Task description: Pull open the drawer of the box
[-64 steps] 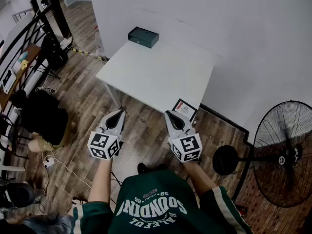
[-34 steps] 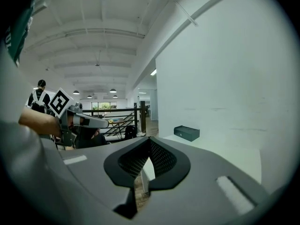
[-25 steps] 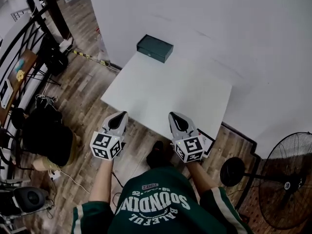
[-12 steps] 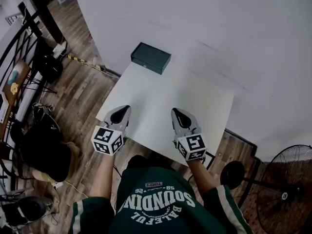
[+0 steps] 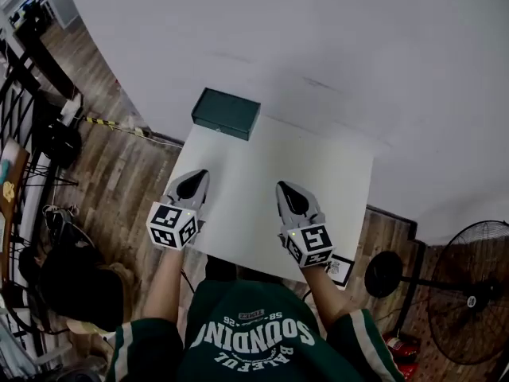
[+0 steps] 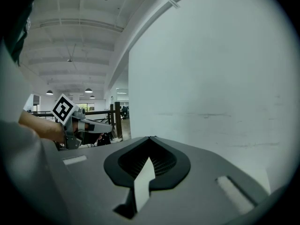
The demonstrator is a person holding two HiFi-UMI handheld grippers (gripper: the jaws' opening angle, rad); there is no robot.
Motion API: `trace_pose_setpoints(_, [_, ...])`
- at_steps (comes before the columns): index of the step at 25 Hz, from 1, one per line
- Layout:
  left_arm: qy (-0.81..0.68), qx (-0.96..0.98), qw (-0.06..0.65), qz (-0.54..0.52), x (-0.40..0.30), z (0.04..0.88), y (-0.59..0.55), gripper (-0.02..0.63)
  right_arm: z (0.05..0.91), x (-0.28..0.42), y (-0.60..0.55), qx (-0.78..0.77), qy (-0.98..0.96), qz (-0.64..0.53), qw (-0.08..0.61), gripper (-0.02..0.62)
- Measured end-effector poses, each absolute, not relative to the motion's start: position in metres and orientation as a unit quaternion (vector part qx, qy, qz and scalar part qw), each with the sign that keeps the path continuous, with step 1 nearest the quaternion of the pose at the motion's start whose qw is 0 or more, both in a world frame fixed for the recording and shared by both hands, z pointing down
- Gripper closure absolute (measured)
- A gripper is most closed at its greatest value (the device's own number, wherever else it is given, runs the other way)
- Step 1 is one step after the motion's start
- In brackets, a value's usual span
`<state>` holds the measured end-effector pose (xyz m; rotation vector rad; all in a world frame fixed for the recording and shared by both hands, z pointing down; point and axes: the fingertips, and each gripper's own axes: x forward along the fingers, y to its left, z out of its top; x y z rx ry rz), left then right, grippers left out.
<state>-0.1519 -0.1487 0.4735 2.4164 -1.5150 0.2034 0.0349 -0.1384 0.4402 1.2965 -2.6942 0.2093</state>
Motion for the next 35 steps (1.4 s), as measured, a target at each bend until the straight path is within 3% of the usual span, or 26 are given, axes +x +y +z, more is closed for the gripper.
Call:
trace_pose_setpoints(30, [-0.422, 0.856, 0.246, 0.167, -0.186, 0.627, -0.313, 0.552, 0.517, -0.013, -0.216, 0.519, -0.831, 0.144, 0.138, 0.594])
trace_pose_setpoints(35, [-0.424, 0.839, 0.293, 0.173, -0.187, 0.657, -0.330, 0.461, 0.527, -0.009, -0.212, 0.524, -0.824, 0.148, 0.156, 0.594])
